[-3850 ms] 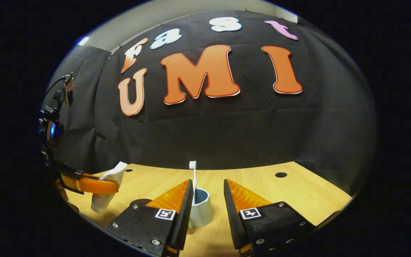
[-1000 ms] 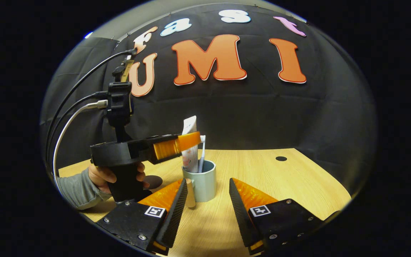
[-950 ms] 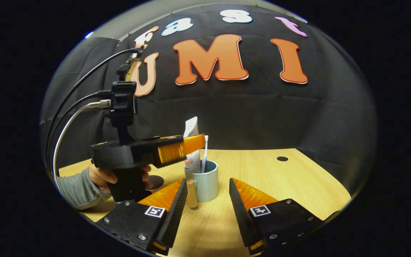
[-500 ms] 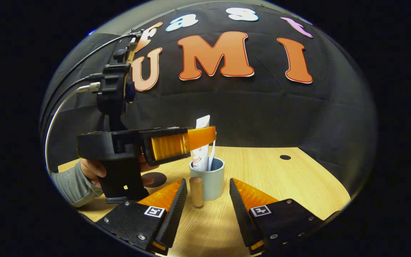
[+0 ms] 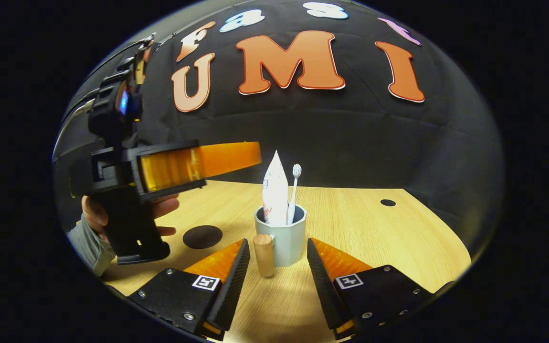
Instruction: Put the toothbrush and toothpaste on the desktop into the cup, then pick up the cup and place it on the coaster on the desktop.
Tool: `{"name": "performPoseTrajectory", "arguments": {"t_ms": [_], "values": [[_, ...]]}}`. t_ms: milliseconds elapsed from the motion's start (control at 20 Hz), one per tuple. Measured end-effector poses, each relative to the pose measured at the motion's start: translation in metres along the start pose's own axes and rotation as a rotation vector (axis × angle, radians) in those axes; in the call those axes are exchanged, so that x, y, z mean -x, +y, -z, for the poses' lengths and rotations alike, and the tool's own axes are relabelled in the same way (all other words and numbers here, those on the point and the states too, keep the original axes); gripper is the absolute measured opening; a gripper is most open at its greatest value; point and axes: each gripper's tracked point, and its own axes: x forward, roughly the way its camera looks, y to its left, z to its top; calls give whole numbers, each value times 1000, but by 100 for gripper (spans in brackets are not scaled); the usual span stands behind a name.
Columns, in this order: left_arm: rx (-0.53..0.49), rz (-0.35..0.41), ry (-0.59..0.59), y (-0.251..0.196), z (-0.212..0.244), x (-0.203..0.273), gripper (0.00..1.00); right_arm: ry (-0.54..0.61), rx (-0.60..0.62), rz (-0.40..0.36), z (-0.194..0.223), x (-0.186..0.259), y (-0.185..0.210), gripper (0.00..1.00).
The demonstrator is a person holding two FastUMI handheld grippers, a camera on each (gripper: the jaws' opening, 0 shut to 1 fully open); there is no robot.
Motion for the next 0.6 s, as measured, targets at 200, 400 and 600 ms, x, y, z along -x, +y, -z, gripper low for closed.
{"name": "performPoseTrajectory", "arguments": {"t_ms": [200,400,600], "values": [[-50,-70,-23,23,-17,25,98,47,13,24,-2,-9,-2,74],[-112,-163,-16,51,-26,54,98,117,36,20,0,-19,4,74],[-146,-211,-26,68,-34,80,98,216,54,50,8,-28,2,75]]}}
